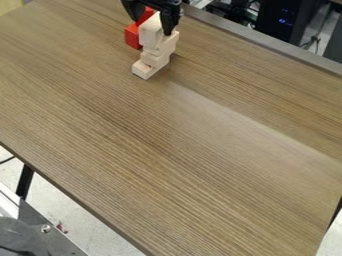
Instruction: Remove the white arch from the white block and put it on the center of the table
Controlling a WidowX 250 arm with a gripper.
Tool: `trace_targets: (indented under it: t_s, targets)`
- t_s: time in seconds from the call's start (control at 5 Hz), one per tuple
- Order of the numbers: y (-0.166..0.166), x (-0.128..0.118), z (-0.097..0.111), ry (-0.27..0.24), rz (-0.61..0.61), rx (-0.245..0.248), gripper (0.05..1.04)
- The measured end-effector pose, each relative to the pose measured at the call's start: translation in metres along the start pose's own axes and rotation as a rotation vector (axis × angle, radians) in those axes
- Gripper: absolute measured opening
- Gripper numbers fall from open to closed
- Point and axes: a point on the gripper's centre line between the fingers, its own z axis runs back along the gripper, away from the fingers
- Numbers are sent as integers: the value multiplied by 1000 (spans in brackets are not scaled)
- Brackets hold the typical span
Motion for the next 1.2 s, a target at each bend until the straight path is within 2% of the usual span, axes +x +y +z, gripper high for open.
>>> trace_targets:
  t_s: [0.4,0.6,0.8,1.2]
  targets:
    - [2,-11,-22,69,21,-21,984]
    - [0,-7,-22,43,28,-45,888]
    - [2,-7,-21,38,47,-53,613]
    - [5,-9,-22,34,55,-65,592]
